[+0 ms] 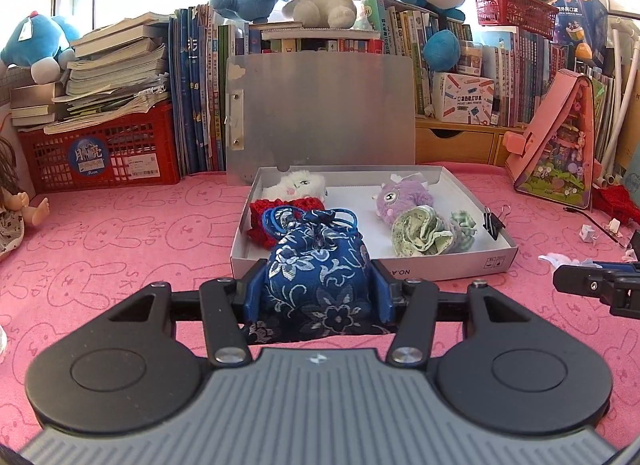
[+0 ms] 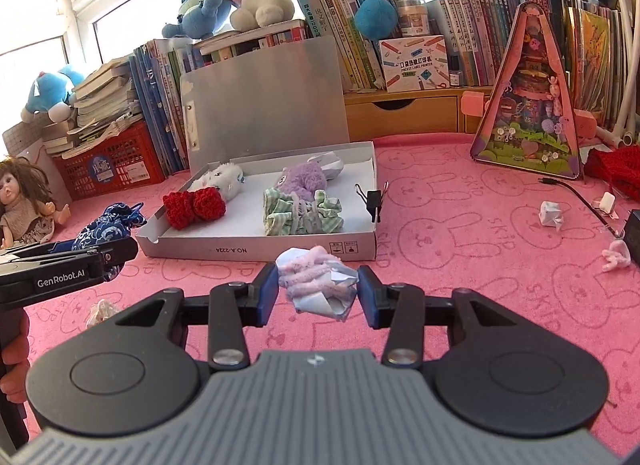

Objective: Organize objects
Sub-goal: 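Carry the blue pouch in the left tool while the right tool carries the cloth bundle to the box, then lower and open the left tool in the box while the right tool releases the cloth bundle, then move both tools back toward the black round lid on the table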

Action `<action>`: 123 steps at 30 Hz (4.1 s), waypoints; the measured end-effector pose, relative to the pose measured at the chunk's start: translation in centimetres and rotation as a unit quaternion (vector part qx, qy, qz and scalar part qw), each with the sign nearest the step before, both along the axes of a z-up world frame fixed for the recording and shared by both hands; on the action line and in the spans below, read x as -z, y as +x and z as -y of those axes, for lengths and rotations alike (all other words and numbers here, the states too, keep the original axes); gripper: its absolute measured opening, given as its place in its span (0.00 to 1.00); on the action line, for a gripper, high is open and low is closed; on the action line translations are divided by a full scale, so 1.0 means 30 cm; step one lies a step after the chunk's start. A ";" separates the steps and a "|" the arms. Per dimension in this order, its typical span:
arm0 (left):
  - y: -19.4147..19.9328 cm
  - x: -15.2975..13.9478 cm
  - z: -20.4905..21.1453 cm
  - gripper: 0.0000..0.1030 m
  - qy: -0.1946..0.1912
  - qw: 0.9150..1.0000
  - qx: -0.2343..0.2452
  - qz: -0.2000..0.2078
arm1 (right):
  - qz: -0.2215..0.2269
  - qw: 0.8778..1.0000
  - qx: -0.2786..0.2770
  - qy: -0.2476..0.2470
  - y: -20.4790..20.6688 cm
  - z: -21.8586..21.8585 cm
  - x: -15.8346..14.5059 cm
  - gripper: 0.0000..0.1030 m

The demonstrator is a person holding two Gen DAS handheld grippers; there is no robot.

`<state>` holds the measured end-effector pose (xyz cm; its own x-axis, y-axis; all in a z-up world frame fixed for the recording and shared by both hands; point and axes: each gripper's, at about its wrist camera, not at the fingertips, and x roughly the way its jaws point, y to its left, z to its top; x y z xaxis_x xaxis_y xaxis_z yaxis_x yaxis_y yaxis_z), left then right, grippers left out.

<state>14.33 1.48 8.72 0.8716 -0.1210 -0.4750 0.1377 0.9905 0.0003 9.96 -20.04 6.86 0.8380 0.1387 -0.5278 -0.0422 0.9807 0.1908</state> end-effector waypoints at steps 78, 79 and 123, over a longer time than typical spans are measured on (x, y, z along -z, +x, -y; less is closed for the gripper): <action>0.322 -0.002 -0.037 0.81 0.018 1.000 0.013 -0.020 | -0.011 0.999 -0.039 -0.007 0.350 -0.048 -0.003 0.76; 0.297 -0.008 -0.040 0.81 0.015 1.000 0.016 -0.018 | -0.007 0.999 -0.041 -0.008 0.332 -0.047 -0.009 0.76; -0.303 0.240 -0.034 0.60 0.006 0.999 0.014 -0.048 | 0.034 0.996 0.002 -0.085 -0.378 -0.051 0.207 0.74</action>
<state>5.25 2.51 1.50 0.8177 -0.1396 -0.5585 0.1661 0.9861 -0.0033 -1.39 -18.52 0.67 0.8731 0.0478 -0.4851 -0.0447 0.9988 0.0180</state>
